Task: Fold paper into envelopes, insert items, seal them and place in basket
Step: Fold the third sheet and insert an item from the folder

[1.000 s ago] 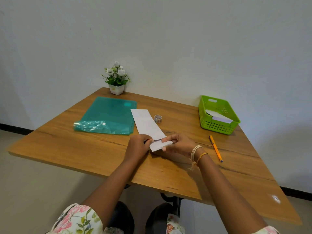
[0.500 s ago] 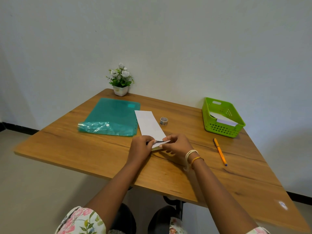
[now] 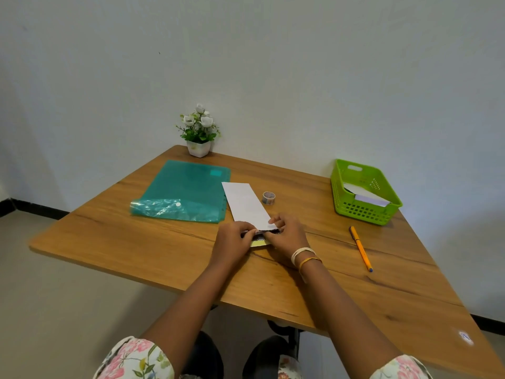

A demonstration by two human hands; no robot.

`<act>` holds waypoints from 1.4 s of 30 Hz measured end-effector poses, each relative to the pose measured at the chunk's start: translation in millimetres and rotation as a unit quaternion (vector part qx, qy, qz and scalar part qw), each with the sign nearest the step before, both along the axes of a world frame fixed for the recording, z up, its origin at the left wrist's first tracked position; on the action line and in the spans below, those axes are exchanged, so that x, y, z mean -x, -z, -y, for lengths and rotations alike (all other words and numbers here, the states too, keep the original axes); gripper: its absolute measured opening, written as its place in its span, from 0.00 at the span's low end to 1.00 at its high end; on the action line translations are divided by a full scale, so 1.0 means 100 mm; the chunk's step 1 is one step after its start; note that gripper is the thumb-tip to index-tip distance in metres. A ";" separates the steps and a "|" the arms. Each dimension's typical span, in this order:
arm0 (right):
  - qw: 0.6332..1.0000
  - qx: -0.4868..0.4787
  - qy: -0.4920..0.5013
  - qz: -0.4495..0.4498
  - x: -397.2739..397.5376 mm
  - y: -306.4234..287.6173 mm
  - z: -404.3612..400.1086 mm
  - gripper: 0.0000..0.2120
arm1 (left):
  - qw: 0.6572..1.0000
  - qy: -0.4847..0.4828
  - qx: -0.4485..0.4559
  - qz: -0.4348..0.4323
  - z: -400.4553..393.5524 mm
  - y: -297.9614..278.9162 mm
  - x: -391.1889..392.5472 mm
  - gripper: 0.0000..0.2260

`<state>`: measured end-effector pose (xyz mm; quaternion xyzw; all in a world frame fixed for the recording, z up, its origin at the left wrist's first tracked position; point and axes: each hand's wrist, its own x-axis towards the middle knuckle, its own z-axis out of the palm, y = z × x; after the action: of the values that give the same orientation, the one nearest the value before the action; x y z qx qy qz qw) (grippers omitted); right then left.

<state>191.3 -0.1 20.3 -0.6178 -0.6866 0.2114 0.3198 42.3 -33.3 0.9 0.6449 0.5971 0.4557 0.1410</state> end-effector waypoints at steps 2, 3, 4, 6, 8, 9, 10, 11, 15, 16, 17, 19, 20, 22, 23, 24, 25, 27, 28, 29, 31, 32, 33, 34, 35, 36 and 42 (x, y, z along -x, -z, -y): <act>0.998 0.029 -0.053 -0.027 -0.06 -0.04 0.02 0.14 | 1.000 -0.001 0.003 0.002 0.00 0.00 0.00 0.08; 0.995 0.047 -0.088 -0.023 -0.10 -0.06 0.03 0.17 | 1.000 -0.001 0.003 0.005 0.00 -0.01 0.00 0.08; 0.991 0.055 -0.119 -0.006 -0.15 -0.06 0.04 0.21 | 1.000 -0.002 0.001 0.011 -0.01 -0.01 0.00 0.08; 0.988 0.038 -0.143 0.034 -0.21 -0.03 0.05 0.24 | 1.000 -0.006 -0.001 0.029 -0.01 -0.01 0.01 0.07; 0.991 0.005 -0.129 0.037 -0.23 0.04 0.05 0.21 | 0.999 -0.005 0.007 0.045 -0.02 -0.02 0.02 0.07; 0.993 -0.011 -0.116 0.028 -0.24 0.08 0.05 0.18 | 0.999 0.001 0.013 0.045 -0.02 -0.01 0.02 0.07; 0.994 -0.026 -0.107 0.019 -0.24 0.10 0.05 0.16 | 0.999 0.009 0.021 0.041 -0.02 -0.01 0.02 0.07; 0.994 -0.035 -0.104 0.012 -0.25 0.11 0.04 0.13 | 0.999 0.019 0.029 0.032 -0.02 -0.01 0.02 0.07; 0.993 -0.030 -0.113 -0.006 -0.28 0.18 0.06 0.09 | 0.998 0.040 0.046 -0.011 0.00 0.03 0.01 0.09; 0.993 -0.032 -0.109 -0.003 -0.28 0.21 0.06 0.09 | 0.998 0.037 0.050 -0.021 0.01 0.05 0.00 0.11; 0.994 -0.036 -0.108 0.002 -0.28 0.23 0.06 0.09 | 0.997 0.033 0.054 -0.035 0.03 0.07 0.00 0.12; 0.993 -0.043 -0.107 0.009 -0.28 0.26 0.05 0.09 | 0.997 0.021 0.054 -0.059 0.05 0.07 0.00 0.13; 0.993 -0.045 -0.105 0.008 -0.28 0.27 0.05 0.09 | 0.996 0.017 0.054 -0.065 0.05 0.07 0.00 0.12; 0.994 -0.049 -0.096 0.009 -0.28 0.28 0.05 0.09 | 0.996 0.013 0.058 -0.064 0.04 0.06 0.00 0.10; 0.995 -0.052 -0.090 0.011 -0.27 0.28 0.05 0.09 | 0.996 0.013 0.060 -0.063 0.04 0.06 0.00 0.09; 0.995 -0.055 -0.084 0.014 -0.26 0.30 0.05 0.08 | 0.996 0.015 0.060 -0.064 0.04 0.06 0.01 0.09; 0.995 -0.060 -0.079 0.017 -0.26 0.31 0.05 0.08 | 0.996 0.017 0.058 -0.065 0.04 0.06 0.01 0.08; 0.995 -0.070 -0.067 0.019 -0.24 0.32 0.05 0.08 | 0.995 0.021 0.051 -0.078 0.04 0.07 0.02 0.08; 0.995 -0.075 -0.061 0.020 -0.24 0.32 0.05 0.08 | 0.994 0.024 0.050 -0.089 0.04 0.07 0.01 0.08; 0.994 -0.085 -0.055 0.028 -0.24 0.33 0.05 0.08 | 0.993 0.025 0.048 -0.106 0.05 0.07 0.00 0.09; 0.988 -0.125 -0.051 0.077 -0.24 0.33 0.08 0.07 | 0.986 0.022 0.037 -0.159 0.07 0.10 -0.02 0.10; 0.981 -0.148 -0.057 0.108 -0.24 0.33 0.11 0.07 | 0.981 0.020 0.029 -0.193 0.09 0.11 -0.03 0.11; 0.974 -0.169 -0.074 0.134 -0.23 0.33 0.16 0.07 | 0.975 0.021 0.021 -0.222 0.12 0.12 -0.04 0.13; 0.967 -0.176 -0.097 0.153 -0.21 0.33 0.20 0.08 | 0.970 0.027 0.019 -0.241 0.15 0.12 -0.05 0.14; 0.963 -0.174 -0.122 0.165 -0.19 0.32 0.26 0.10 | 0.968 0.035 0.023 -0.247 0.19 0.11 -0.05 0.16; 0.961 -0.168 -0.138 0.173 -0.17 0.32 0.30 0.11 | 0.969 0.041 0.035 -0.243 0.23 0.09 -0.04 0.17; 0.975 -0.142 -0.064 0.156 -0.24 0.33 0.39 0.14 | 0.949 0.092 0.090 -0.288 0.31 0.12 0.10 0.21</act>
<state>215.6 -39.4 -12.3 -0.5464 -0.7891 0.0328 0.2786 32.1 -63.9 -11.2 0.7855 0.5889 0.1798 0.0618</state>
